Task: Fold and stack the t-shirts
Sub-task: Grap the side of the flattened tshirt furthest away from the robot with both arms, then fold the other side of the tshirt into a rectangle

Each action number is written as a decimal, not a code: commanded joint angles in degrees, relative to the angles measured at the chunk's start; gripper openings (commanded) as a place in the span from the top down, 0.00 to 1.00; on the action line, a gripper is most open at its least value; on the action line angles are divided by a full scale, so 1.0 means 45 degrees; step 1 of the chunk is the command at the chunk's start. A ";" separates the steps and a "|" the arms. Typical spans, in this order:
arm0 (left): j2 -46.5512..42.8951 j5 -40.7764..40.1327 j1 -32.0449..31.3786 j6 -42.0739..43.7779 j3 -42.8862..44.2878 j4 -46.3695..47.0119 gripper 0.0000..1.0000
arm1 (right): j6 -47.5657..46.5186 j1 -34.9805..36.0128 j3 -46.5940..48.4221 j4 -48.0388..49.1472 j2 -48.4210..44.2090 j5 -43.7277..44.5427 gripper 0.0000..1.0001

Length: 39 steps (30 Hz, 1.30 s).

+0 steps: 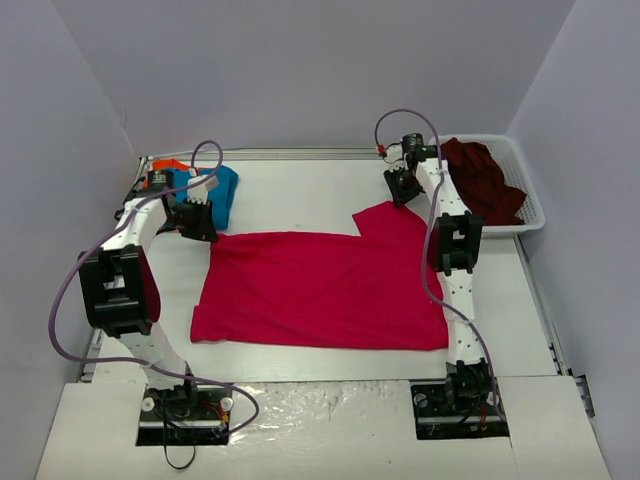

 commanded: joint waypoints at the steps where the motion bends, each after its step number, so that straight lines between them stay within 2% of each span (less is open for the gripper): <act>1: -0.0639 0.0190 0.0103 0.0188 0.0086 -0.0150 0.98 | -0.0227 0.0112 -0.0103 -0.1201 0.0410 0.0841 0.83; 4: -0.0737 -0.0025 0.0123 0.0129 0.0398 -0.0189 0.98 | -0.0247 0.0112 -0.0162 -0.1123 -0.0272 0.0920 1.00; 10: -0.0581 0.0092 0.0123 0.0091 0.1082 -0.0599 0.98 | -0.0325 0.0054 -0.0611 -0.1005 -0.1876 0.0861 1.00; 25: -0.1420 0.0073 0.0103 0.0207 0.0399 -0.0404 0.98 | -0.0345 -0.0239 -0.3714 -0.0927 -0.5391 0.0002 1.00; 39: -0.2494 0.0151 0.0123 0.0949 -0.0792 -0.0151 0.98 | -0.0443 -0.0317 -0.8556 -0.0771 -0.9883 -0.0232 1.00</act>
